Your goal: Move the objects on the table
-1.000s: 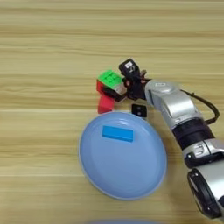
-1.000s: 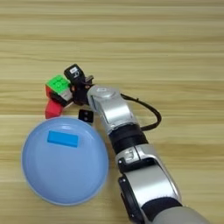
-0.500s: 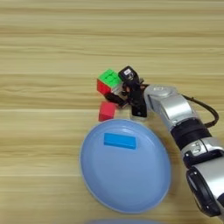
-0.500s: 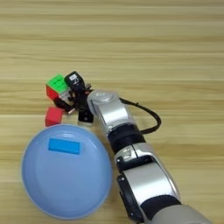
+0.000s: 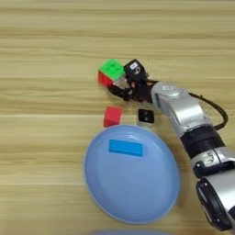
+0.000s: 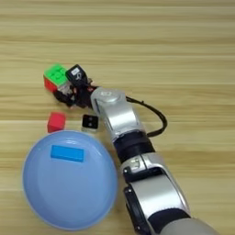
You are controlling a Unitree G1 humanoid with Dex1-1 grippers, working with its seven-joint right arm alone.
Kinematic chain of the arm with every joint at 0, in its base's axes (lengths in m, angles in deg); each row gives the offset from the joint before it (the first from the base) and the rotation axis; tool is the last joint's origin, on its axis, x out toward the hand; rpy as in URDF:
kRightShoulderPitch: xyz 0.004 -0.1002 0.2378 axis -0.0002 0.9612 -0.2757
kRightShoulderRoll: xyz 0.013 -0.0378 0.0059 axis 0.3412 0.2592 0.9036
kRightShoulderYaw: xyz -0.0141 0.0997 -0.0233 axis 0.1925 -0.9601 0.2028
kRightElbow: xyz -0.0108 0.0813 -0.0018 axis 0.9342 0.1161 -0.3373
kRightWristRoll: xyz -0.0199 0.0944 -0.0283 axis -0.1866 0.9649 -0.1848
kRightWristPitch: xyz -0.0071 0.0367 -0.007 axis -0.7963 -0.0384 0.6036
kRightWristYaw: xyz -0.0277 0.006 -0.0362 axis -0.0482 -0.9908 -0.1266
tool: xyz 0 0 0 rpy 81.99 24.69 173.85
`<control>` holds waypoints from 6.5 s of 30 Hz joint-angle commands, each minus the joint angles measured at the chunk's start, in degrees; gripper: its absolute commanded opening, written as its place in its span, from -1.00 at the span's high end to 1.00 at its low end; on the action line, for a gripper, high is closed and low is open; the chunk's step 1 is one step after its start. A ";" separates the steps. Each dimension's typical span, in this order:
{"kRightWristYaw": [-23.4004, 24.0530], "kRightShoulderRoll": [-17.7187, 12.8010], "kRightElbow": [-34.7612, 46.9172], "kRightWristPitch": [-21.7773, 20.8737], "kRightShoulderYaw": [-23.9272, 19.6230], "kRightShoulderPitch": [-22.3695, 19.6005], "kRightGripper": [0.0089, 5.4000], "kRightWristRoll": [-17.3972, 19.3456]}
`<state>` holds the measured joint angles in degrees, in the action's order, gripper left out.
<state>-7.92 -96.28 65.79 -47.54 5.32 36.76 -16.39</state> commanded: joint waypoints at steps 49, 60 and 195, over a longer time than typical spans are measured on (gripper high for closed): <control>-40.94 -22.33 28.64 -14.02 11.22 20.44 -0.59 6.91; -41.50 -22.06 37.29 -7.08 3.37 18.37 -0.98 20.17; -37.40 -30.19 34.65 -8.58 1.40 28.67 -0.12 9.79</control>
<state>-47.57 -125.55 98.65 -54.51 8.37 68.25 -6.97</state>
